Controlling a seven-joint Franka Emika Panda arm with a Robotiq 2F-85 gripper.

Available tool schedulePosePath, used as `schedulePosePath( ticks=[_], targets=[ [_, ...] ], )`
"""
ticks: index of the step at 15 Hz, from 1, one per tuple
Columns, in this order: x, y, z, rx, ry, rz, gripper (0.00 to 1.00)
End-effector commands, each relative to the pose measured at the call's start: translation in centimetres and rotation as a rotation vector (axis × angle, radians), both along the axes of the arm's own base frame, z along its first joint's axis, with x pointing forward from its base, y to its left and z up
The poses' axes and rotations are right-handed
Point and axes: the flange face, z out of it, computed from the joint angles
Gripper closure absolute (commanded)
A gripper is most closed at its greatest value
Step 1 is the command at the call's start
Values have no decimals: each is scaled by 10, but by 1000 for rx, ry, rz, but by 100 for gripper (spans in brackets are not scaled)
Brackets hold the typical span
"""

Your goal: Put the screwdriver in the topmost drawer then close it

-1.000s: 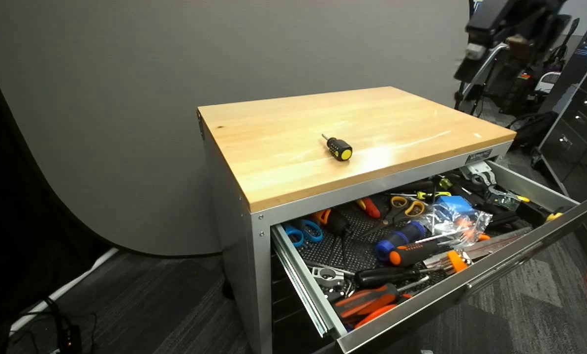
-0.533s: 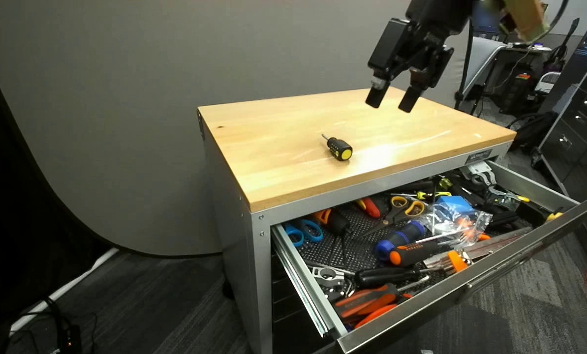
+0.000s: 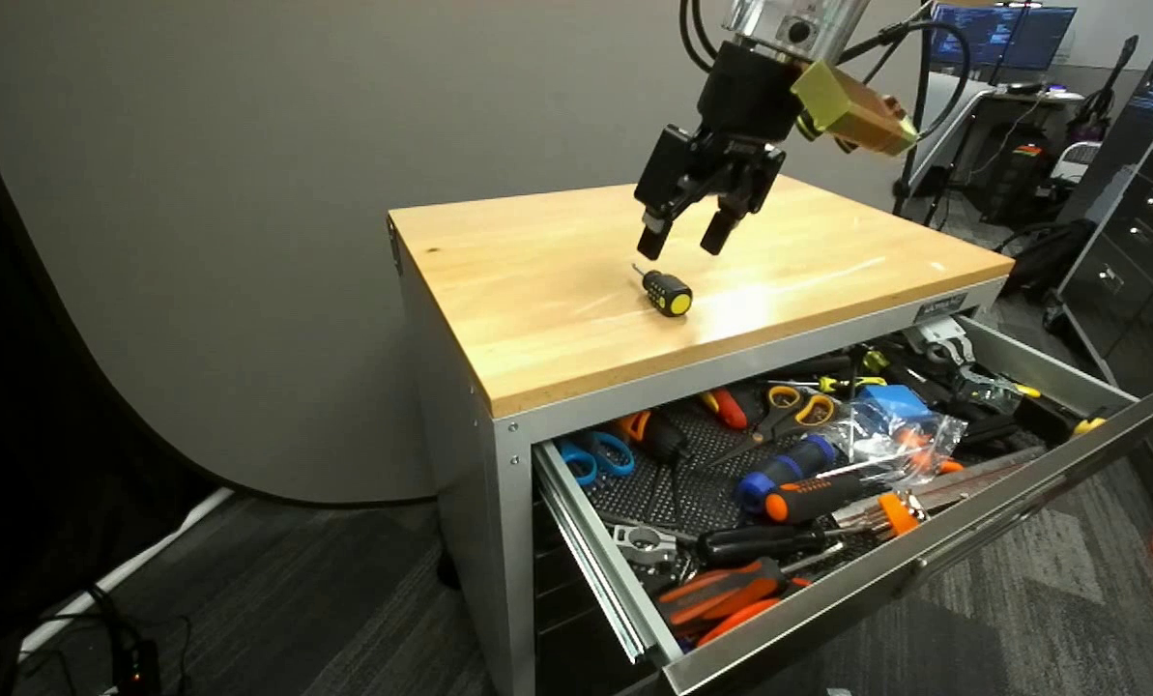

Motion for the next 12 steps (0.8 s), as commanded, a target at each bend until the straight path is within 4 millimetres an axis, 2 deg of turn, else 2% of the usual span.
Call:
schedulePosePath(
  ticks=[1,6,7,8,9,12],
  targets=[
    [20,17,-13,-18,-29,-11,0],
    [29,25,-33,-56,-39,-15,0],
    [29,25,-35,-73,-47,-15,25],
    [30,25,-35,-88,-51,-16,26],
    [30,23,-35,-105,-54,-23,32],
    [27,15,-32,-137,-47,-54,58]
  ],
)
